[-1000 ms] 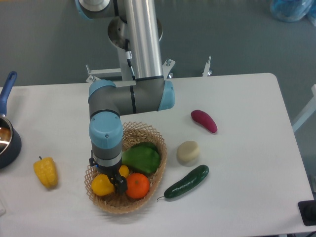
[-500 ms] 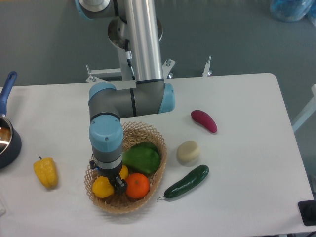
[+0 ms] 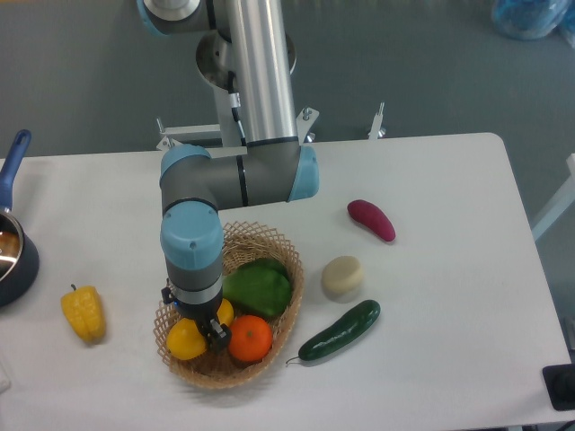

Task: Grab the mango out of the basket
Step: 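Lower the gripper onto the yellow mango and close on it, then lift the grasped yellow mango up out of the basket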

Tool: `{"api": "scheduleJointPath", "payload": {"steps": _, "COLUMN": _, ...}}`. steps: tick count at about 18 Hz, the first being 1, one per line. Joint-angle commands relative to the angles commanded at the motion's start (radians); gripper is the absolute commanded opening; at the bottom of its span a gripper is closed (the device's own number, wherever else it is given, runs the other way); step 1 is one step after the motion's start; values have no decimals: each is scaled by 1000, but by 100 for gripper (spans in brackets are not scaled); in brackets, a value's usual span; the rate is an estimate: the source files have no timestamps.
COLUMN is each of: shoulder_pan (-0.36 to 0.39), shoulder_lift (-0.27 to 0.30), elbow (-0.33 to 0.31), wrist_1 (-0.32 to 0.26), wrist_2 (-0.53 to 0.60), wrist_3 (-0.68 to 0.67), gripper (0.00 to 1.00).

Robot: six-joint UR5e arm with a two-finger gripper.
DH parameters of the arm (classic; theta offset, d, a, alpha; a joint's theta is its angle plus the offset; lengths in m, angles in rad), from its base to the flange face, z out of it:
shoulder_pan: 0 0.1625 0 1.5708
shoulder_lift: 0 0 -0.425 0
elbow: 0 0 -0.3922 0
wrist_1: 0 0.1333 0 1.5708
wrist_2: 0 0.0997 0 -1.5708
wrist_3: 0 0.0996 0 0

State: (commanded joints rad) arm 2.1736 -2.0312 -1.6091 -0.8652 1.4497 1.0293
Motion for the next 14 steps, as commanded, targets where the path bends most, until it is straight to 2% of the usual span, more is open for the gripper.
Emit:
{"api": "scheduleJointPath", "payload": {"steps": 3, "shoulder_pan": 34, "shoulder_lift": 60, "elbow": 2, "wrist_1": 0, "wrist_2": -46, "wrist_3": -2, "gripper": 51}}
{"api": "scheduleJointPath", "payload": {"steps": 6, "shoulder_pan": 112, "shoulder_lift": 108, "elbow": 20, "wrist_1": 6, "wrist_2": -158, "wrist_3": -23, "gripper": 52}}
{"api": "scheduleJointPath", "payload": {"steps": 11, "shoulder_pan": 238, "shoulder_lift": 117, "elbow": 100, "wrist_1": 20, "wrist_2": -261, "wrist_3": -25, "gripper": 52}}
{"api": "scheduleJointPath", "payload": {"steps": 14, "shoulder_pan": 317, "shoulder_lift": 118, "elbow": 118, "wrist_1": 21, "wrist_2": -322, "wrist_3": -12, "gripper": 52}}
